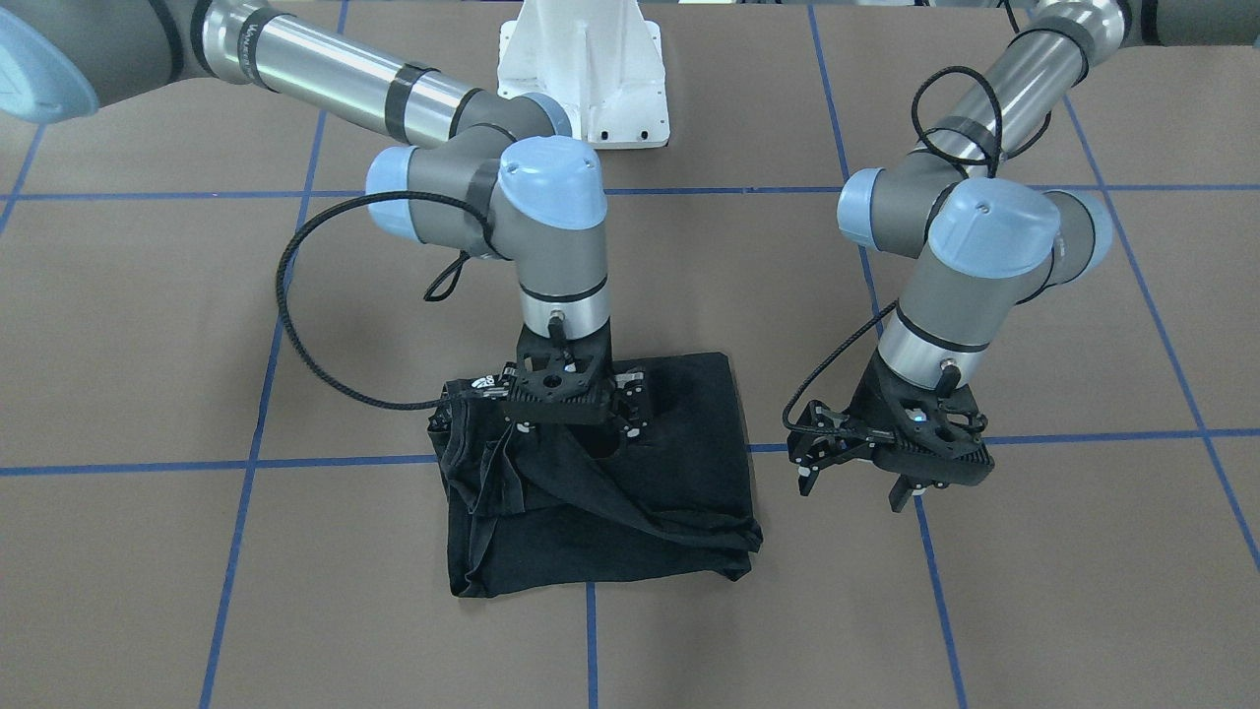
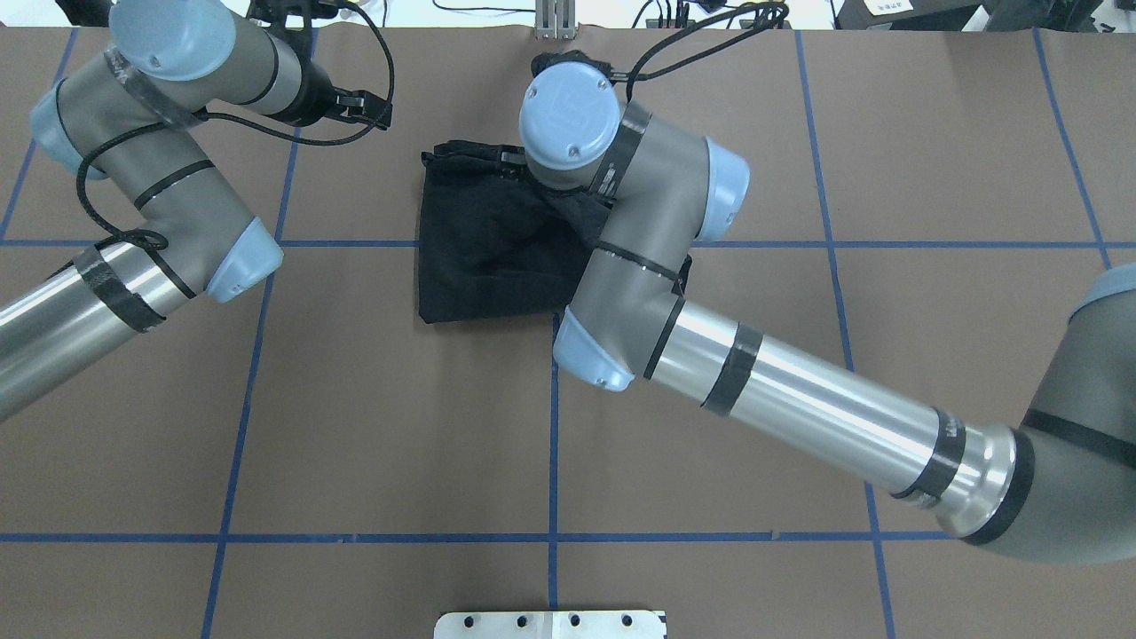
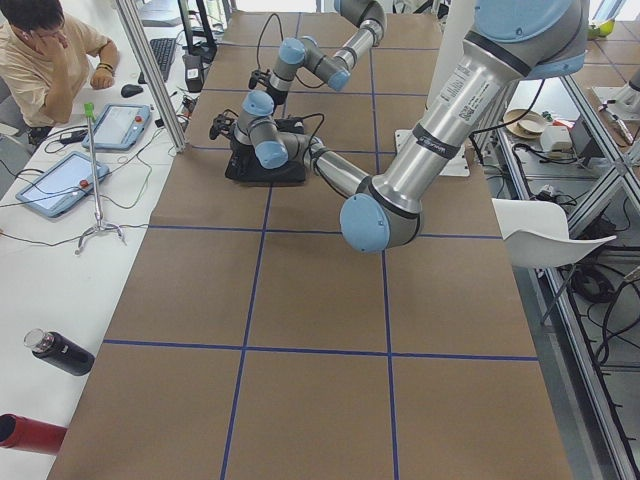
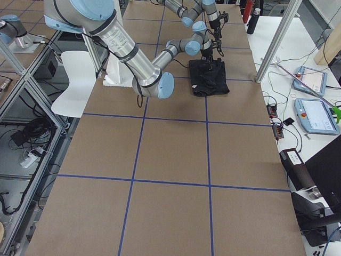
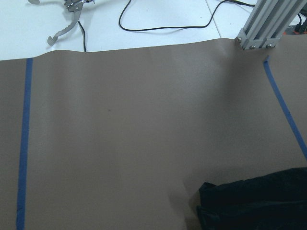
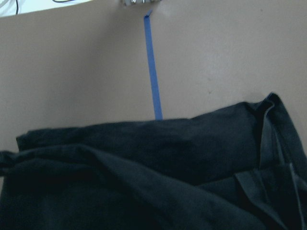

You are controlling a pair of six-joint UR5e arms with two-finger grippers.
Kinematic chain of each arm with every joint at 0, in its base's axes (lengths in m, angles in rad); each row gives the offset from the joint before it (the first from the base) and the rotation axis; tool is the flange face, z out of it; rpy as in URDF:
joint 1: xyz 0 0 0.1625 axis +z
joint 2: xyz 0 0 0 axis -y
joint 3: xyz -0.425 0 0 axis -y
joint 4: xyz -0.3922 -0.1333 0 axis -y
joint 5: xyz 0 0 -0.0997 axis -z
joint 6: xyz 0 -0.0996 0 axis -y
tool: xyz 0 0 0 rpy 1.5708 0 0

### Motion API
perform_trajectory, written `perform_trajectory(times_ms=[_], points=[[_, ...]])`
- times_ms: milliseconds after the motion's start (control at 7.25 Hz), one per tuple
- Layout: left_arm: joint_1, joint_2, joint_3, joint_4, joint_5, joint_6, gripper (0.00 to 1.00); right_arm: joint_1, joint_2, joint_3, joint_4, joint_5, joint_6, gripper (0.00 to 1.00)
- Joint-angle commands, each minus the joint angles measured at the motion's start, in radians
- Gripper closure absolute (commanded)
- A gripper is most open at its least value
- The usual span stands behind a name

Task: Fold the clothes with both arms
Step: 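Fold the held edge away from the robot over the shirt with both grippers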

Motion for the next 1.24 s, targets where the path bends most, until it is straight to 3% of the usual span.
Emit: perform_trajectory(times_ms=[0,138,689,965,1103], points=[[-0.003,0.008,-0.010,-0.001,-0.003,0.004,0.00,-0.104,0.000,-0.003,-0.062,-0.121,0.065,0.37],[-0.003,0.008,-0.010,0.000,-0.003,0.003,0.00,-0.113,-0.003,-0.006,-0.068,-0.128,0.068,0.42],[-0.004,0.024,-0.042,0.002,0.002,0.001,0.00,-0.074,0.001,-0.094,-0.050,-0.275,0.050,0.45],[-0.004,0.039,-0.068,0.005,0.000,0.001,0.00,-0.014,0.004,-0.284,0.200,-0.362,0.048,0.44],[-0.006,0.040,-0.073,0.005,0.000,0.001,0.00,0.030,0.015,-0.309,0.215,-0.367,0.045,0.45]])
